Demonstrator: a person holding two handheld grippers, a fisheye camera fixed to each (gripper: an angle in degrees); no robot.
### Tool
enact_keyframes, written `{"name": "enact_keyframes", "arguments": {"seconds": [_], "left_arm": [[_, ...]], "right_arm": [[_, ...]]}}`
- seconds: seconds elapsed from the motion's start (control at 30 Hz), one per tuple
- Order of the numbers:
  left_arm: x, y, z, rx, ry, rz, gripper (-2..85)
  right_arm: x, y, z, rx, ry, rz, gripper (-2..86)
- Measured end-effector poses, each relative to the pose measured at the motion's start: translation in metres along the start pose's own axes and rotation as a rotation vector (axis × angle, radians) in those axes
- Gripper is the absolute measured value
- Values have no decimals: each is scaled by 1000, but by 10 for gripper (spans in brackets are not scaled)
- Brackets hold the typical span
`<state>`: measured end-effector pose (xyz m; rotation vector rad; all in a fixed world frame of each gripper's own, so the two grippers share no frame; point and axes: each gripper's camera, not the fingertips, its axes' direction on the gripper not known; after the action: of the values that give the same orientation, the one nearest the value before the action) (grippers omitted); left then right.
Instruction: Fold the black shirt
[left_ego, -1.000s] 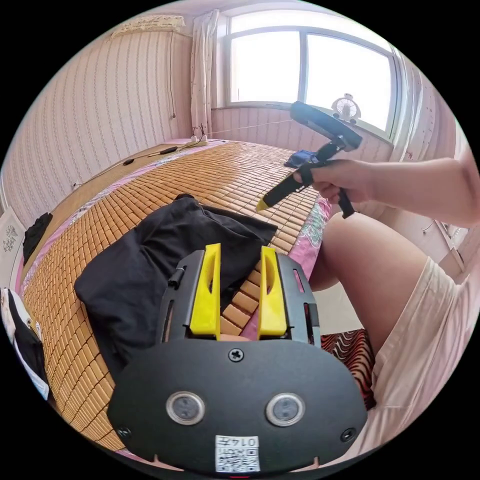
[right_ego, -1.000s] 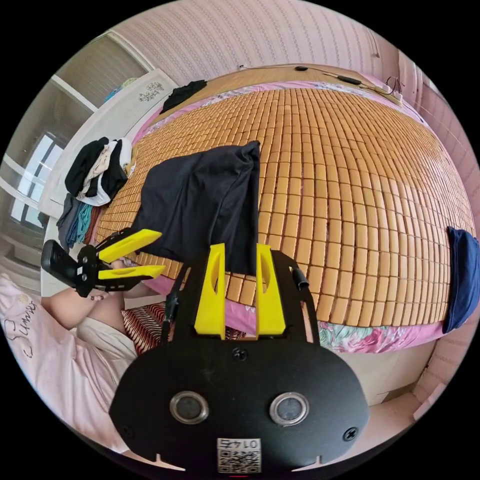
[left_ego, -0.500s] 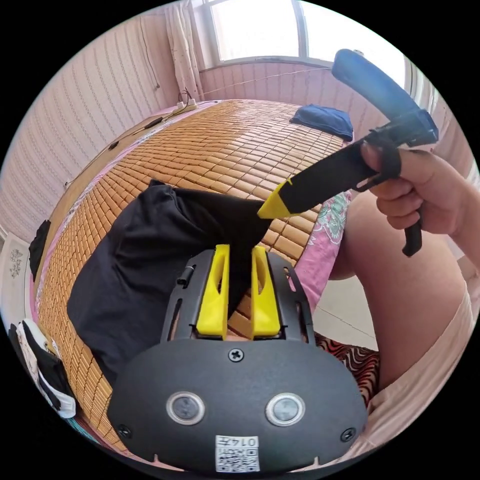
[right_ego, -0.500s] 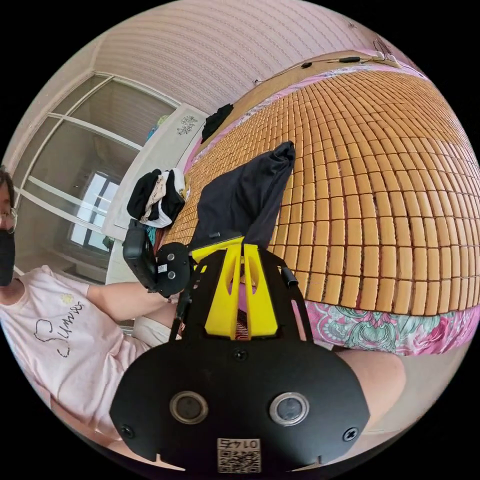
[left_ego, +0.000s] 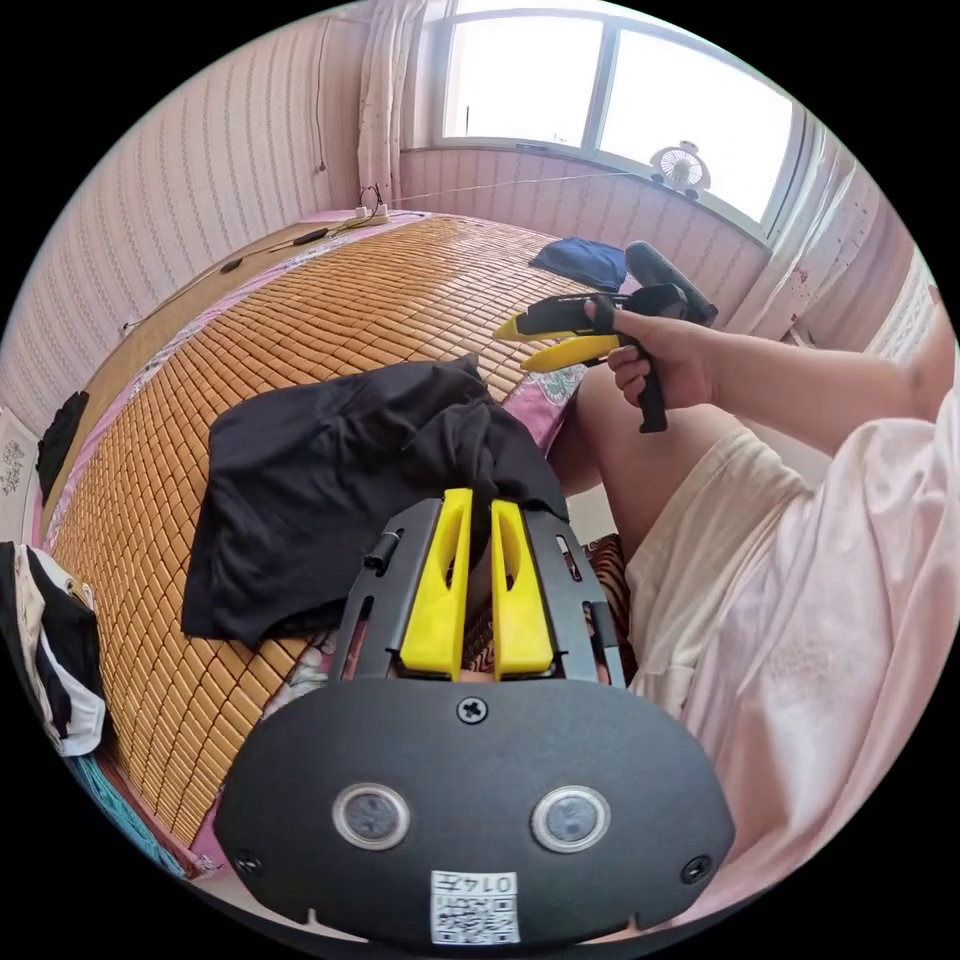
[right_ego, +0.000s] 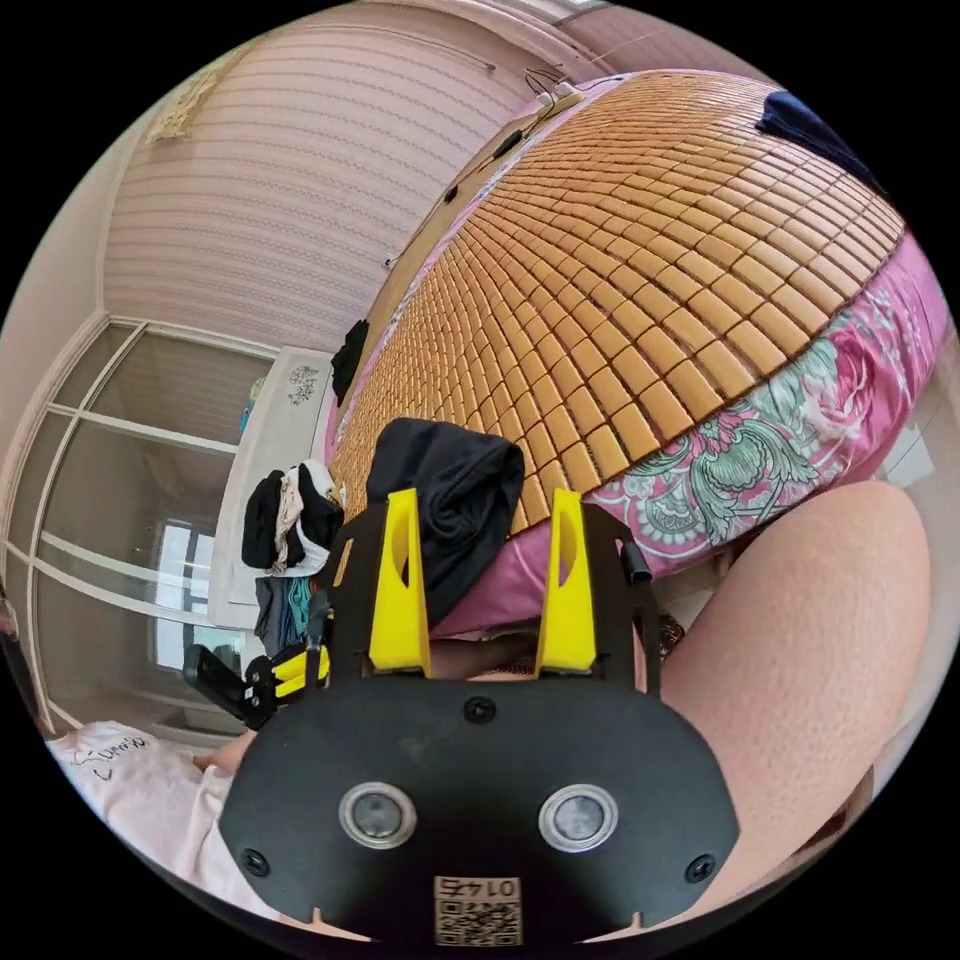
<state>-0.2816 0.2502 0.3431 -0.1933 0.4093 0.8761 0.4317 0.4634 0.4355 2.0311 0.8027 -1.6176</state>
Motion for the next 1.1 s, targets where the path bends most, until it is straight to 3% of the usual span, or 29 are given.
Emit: {"name": "enact_keyframes", "arguments": {"seconds": [0.17, 0.33, 0.63, 0.8, 0.9, 1.1], "left_arm": [[-15, 17, -21, 2, 8, -64, 23], [-26, 21, -40, 19, -4, -98, 28], [-40, 17, -83, 108, 141, -114, 34], [-70, 18, -98, 189, 287, -331, 35], [-96, 22, -104, 240, 327, -448, 36], [-153, 30, -94, 169, 180, -661, 46]], "right_arm": [[22, -2, 17, -44, 52, 112, 81], [26, -5, 12, -116, -52, 63, 23], [2, 4, -69, -66, -168, -96, 7], [-41, 2, -101, -46, -182, -182, 7], [-90, -18, -85, -71, -157, -291, 8], [-173, -64, 28, -208, -47, -340, 14]]}}
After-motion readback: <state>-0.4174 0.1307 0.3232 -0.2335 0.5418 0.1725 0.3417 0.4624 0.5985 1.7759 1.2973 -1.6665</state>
